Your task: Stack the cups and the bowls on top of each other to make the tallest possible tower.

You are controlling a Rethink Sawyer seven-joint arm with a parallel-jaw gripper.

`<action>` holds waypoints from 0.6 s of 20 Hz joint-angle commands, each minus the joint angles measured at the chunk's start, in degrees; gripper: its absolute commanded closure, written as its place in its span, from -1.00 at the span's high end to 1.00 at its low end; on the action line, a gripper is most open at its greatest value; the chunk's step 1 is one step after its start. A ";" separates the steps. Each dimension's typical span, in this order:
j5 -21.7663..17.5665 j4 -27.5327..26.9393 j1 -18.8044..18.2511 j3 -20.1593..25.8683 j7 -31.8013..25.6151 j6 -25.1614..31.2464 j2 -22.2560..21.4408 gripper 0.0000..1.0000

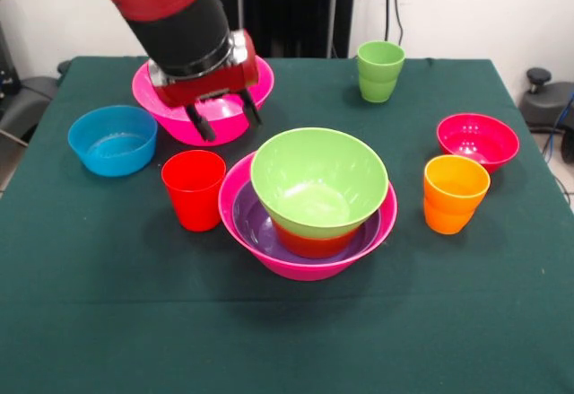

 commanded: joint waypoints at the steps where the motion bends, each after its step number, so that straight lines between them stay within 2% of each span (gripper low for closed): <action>1: -1.21 -3.06 2.63 0.12 -16.28 8.82 -3.32 1.00; 6: -4.06 -0.13 -0.06 1.36 -20.82 4.55 -2.92 1.00; 12: -7.00 2.15 -3.11 1.42 -25.60 3.60 -3.52 1.00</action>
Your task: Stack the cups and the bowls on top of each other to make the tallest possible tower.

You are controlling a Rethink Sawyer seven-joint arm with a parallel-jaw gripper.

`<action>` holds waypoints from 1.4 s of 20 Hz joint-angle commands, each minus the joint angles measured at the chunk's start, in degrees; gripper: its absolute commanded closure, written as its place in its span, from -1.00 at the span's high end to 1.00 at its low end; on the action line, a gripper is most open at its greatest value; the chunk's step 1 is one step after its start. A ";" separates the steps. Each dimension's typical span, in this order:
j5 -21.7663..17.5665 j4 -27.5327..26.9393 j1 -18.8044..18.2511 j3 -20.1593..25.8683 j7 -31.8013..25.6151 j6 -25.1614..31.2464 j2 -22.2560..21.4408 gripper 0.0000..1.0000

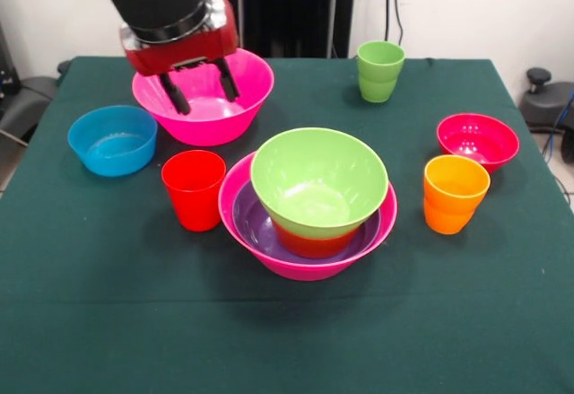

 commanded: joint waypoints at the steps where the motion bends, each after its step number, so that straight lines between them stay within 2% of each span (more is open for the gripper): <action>1: -6.66 2.48 -2.01 0.34 -25.22 -0.05 -0.30 1.00; 12: -8.59 7.66 -7.18 1.11 -28.98 -0.95 -2.61 1.00; 20: -9.03 14.49 -10.38 0.81 -27.24 -2.15 -6.62 1.00; 28: -11.84 16.35 -10.63 -1.03 -22.00 -6.54 -4.81 1.00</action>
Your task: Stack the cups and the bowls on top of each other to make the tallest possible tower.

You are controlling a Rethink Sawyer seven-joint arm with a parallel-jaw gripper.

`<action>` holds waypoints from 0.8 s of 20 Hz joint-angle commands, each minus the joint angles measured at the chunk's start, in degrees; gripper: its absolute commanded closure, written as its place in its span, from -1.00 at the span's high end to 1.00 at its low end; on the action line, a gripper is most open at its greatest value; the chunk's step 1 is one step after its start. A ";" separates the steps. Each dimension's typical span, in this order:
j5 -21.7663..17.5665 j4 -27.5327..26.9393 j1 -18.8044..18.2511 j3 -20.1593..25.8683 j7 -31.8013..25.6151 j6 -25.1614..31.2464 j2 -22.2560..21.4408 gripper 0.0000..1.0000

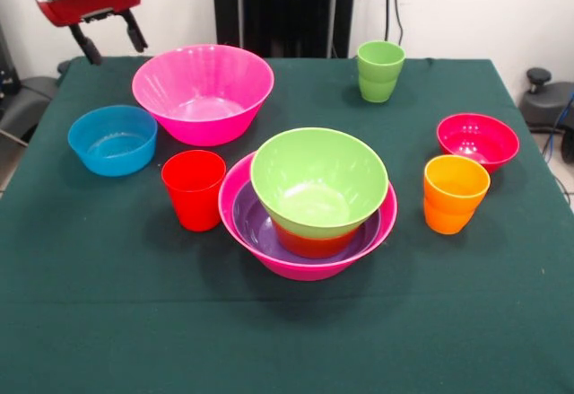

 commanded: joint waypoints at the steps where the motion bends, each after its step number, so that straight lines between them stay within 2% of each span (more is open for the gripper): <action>1: -6.62 5.80 1.23 -1.65 -11.26 -6.74 0.66 1.00; 16: -12.05 5.58 2.28 -4.70 -7.53 -9.78 1.38 1.00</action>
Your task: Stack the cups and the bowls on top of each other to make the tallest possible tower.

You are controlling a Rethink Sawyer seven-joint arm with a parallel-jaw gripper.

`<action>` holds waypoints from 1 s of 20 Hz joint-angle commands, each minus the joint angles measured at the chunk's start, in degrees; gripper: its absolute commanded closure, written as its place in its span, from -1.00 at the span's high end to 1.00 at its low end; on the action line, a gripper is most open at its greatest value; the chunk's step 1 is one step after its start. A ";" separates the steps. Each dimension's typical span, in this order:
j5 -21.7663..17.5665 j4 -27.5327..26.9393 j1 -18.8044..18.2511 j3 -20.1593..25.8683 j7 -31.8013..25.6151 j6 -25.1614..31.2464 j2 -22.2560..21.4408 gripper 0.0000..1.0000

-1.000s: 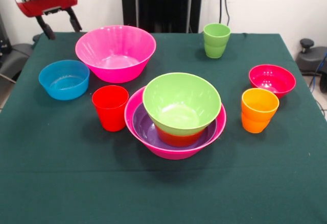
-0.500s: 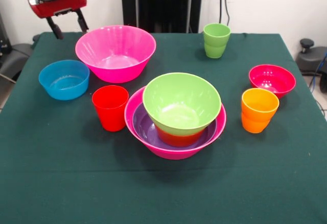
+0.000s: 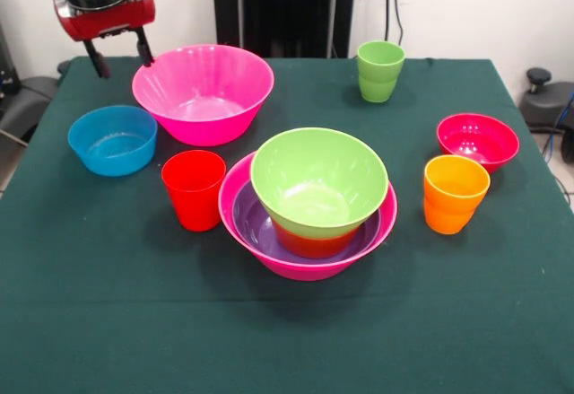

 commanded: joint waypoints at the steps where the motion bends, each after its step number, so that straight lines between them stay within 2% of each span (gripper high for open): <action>1: -6.04 1.94 2.02 -4.14 -7.38 -4.35 1.26 1.00; 6: -7.03 1.45 2.19 -4.98 -6.59 -5.78 2.94 1.00; 16: -3.91 2.35 0.45 -5.06 -5.94 -8.96 7.50 1.00; 20: -4.54 1.45 0.69 -5.36 -5.89 -9.87 8.41 1.00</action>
